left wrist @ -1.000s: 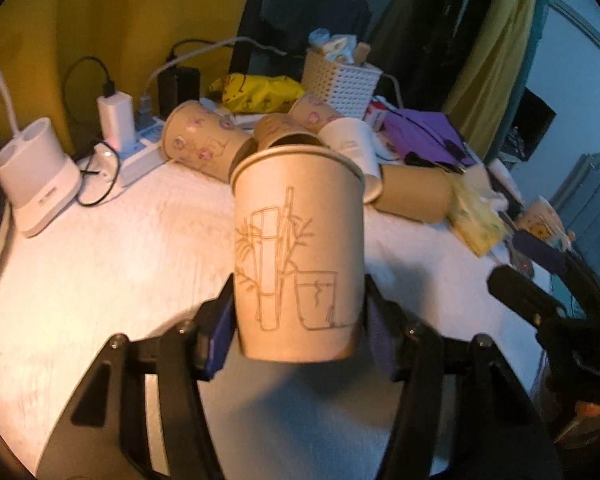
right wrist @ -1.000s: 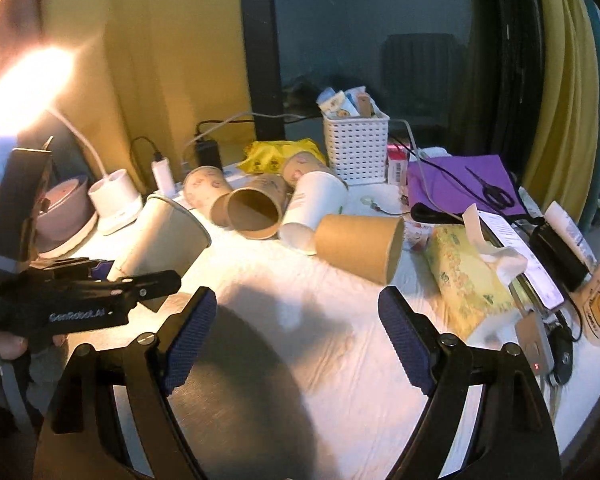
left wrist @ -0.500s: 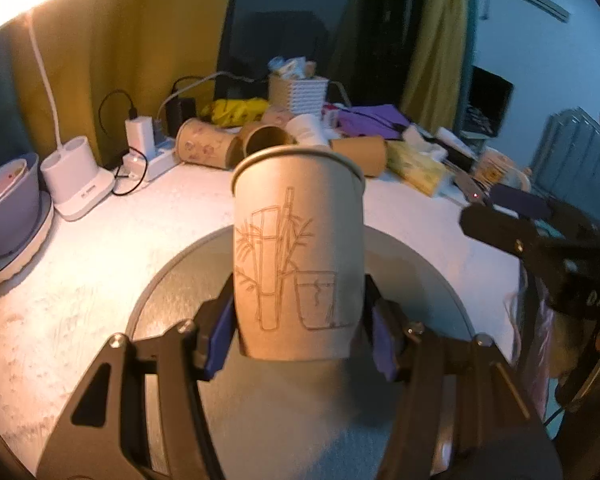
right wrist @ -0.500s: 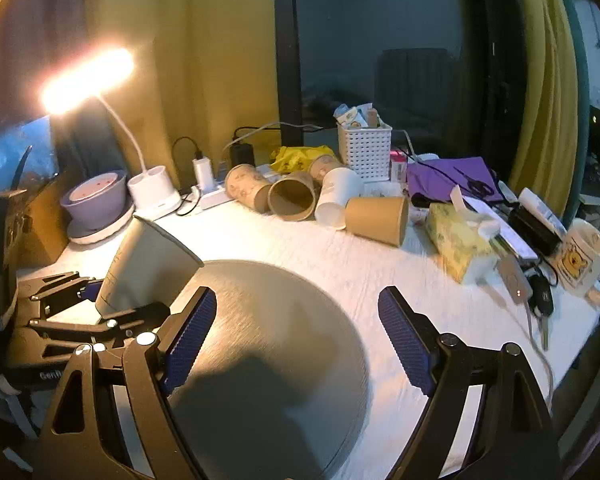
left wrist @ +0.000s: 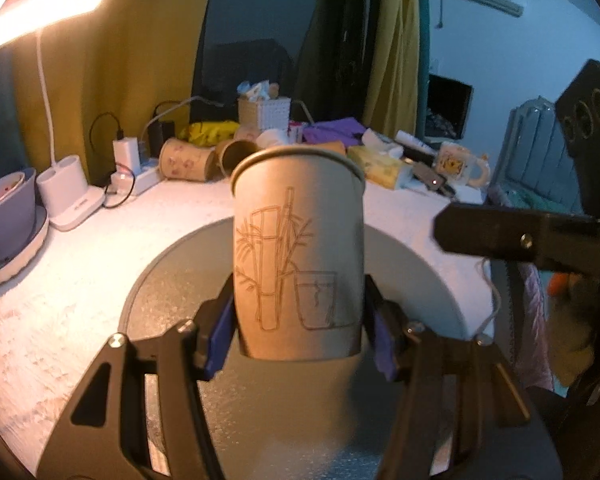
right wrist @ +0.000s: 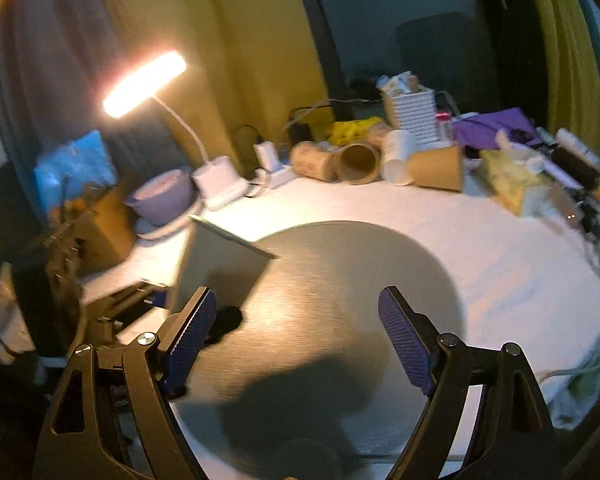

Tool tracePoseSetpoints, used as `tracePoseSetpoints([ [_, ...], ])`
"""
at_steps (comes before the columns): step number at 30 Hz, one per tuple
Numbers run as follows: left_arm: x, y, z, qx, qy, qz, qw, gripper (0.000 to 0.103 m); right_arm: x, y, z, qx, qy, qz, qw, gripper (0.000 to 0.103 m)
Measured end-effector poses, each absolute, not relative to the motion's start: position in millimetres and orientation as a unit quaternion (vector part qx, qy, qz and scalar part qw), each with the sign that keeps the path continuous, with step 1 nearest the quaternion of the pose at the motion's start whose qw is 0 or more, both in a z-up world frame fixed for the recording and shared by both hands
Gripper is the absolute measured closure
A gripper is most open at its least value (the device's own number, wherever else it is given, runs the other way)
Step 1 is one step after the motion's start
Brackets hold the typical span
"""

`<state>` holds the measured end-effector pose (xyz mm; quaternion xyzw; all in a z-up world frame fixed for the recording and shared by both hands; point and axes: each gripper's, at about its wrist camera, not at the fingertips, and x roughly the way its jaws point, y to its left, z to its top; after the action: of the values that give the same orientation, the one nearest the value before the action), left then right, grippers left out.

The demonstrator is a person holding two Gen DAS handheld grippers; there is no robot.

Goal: Flip cup upright
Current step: 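Close the right gripper on the tan cup while the left gripper holds it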

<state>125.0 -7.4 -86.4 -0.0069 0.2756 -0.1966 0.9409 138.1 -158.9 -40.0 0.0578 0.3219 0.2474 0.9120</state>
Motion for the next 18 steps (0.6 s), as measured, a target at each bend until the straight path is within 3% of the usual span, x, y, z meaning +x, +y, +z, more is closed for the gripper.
tracePoseSetpoints([
  [18,67,-42,-72,0.074,0.159,-0.269,0.947,0.044,150,-170,-34,0.183,0.328,0.36,0.854,0.017],
])
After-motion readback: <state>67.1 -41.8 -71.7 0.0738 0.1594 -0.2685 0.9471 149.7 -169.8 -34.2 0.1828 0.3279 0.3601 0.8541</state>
